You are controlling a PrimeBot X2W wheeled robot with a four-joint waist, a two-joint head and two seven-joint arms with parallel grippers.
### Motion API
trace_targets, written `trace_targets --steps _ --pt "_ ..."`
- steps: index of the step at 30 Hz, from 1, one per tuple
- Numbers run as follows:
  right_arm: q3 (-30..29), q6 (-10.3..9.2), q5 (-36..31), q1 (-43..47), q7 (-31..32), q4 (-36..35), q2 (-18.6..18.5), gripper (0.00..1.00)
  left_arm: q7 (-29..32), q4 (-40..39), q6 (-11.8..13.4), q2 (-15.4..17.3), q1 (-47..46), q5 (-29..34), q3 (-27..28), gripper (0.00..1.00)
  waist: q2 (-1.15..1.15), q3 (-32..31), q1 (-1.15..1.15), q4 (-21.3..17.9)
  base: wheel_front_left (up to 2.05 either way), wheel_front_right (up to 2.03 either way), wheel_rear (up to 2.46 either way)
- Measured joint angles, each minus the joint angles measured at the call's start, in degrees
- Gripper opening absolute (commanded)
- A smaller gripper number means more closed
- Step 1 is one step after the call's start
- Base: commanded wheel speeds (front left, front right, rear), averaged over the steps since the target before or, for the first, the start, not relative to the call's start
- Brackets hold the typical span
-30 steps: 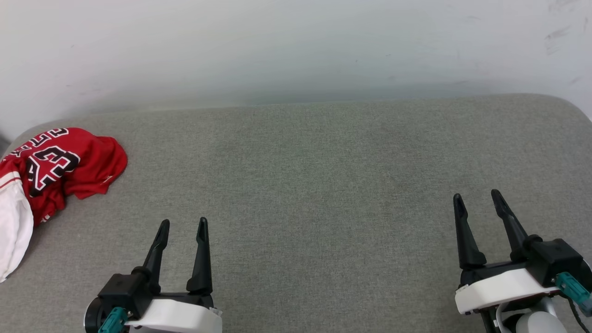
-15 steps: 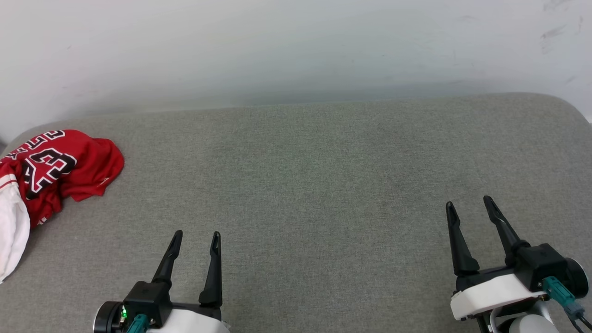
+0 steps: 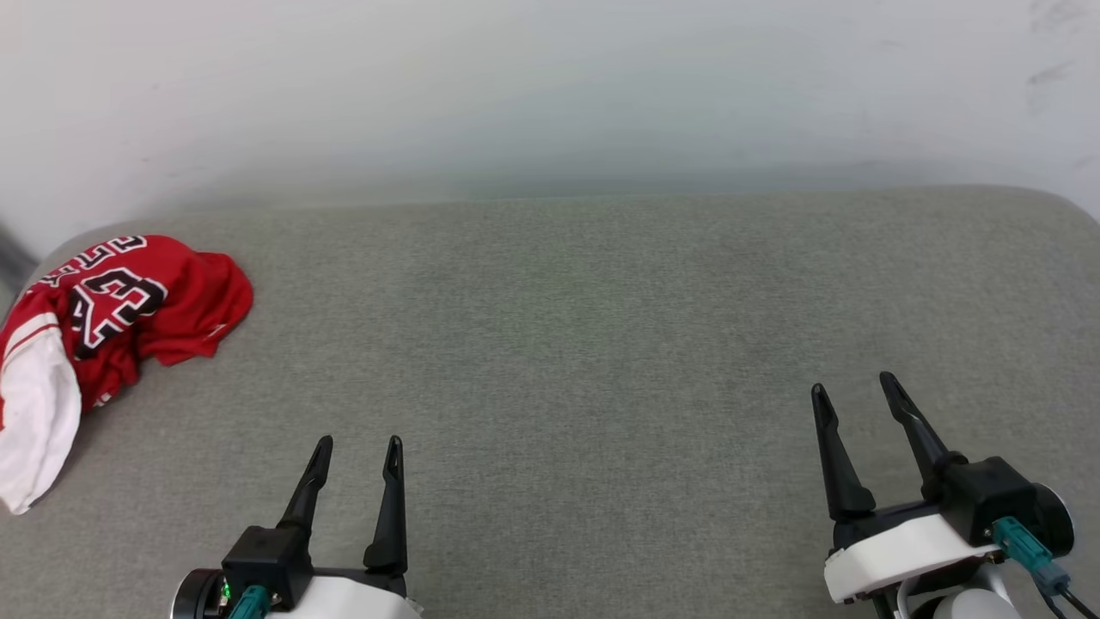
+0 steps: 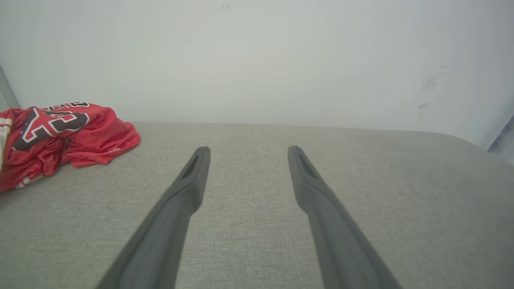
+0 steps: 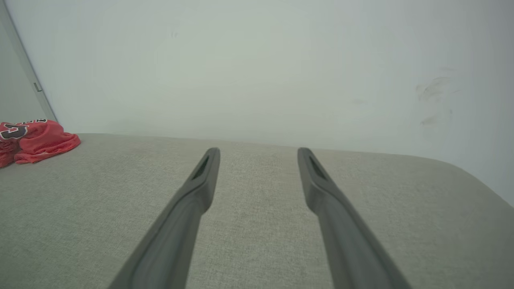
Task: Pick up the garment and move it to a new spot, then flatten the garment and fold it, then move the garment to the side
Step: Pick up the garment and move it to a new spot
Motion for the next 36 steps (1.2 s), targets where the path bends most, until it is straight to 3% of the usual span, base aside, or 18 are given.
trace_targets --steps 28,36 --pt "7.6 0.00 2.2 2.7 0.0 1.4 0.0 1.00 0.0 -0.8 -3.0 0.0 3.5 3.1 5.2 1.00 0.00 -3.7 0.00 21.5 0.00 0.00 0.00" --pt "8.1 0.00 2.8 2.7 0.0 1.4 0.0 1.00 0.0 -1.4 -3.5 0.0 4.0 3.6 5.3 1.00 0.00 -4.3 0.00 25.5 0.00 0.00 0.00"
